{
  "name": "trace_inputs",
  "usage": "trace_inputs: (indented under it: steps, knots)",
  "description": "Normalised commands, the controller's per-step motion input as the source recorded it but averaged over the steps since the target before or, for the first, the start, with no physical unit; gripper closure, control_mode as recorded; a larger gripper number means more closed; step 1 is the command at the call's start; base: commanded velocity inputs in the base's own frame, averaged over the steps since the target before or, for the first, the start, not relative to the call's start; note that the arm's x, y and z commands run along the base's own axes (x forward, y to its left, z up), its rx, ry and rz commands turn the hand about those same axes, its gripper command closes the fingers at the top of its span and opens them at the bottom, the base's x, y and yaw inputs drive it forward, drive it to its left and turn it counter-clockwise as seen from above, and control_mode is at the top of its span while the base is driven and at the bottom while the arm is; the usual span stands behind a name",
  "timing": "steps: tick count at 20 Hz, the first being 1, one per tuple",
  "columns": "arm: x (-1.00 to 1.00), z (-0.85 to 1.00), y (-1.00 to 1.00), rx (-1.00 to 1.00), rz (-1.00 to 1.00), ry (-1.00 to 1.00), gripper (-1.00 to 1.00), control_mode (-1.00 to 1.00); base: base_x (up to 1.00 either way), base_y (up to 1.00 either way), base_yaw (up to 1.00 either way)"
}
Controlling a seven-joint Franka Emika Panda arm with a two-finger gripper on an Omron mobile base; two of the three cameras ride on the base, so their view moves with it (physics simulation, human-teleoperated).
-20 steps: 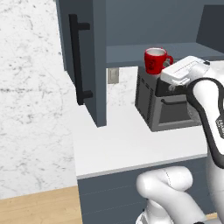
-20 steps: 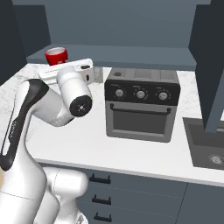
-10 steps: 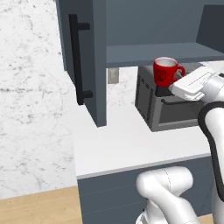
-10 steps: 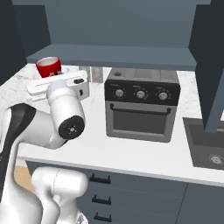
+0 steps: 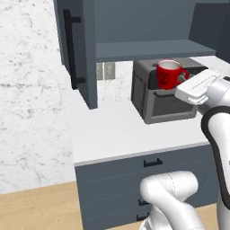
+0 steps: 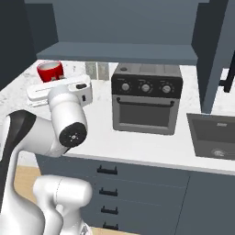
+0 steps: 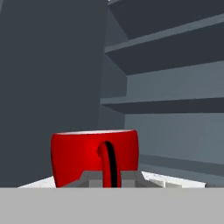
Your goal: Gather all objects into one cabinet and sort the glasses and bowls to opposite sides.
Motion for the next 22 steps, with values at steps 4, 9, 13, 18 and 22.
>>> trace_inputs:
  steps: [4,9,13,18,22]
  knots:
    - [0.00,0.00,0.00,0.00,0.00,0.00,1.00,1.00,-1.00,-0.57,-0.31]
    - [0.00,0.00,0.00,0.00,0.00,0.00,1.00,1.00,-0.78,-0.62,-0.45]
    - [0.00,0.00,0.00,0.00,0.00,0.00,1.00,1.00,-0.26,-0.54,-0.59]
    - [0.00,0.00,0.00,0.00,0.00,0.00,1.00,1.00,0.00,-0.43,-0.75]
    - [0.00,0.00,0.00,0.00,0.00,0.00,1.00,1.00,0.00,-0.38,-0.82]
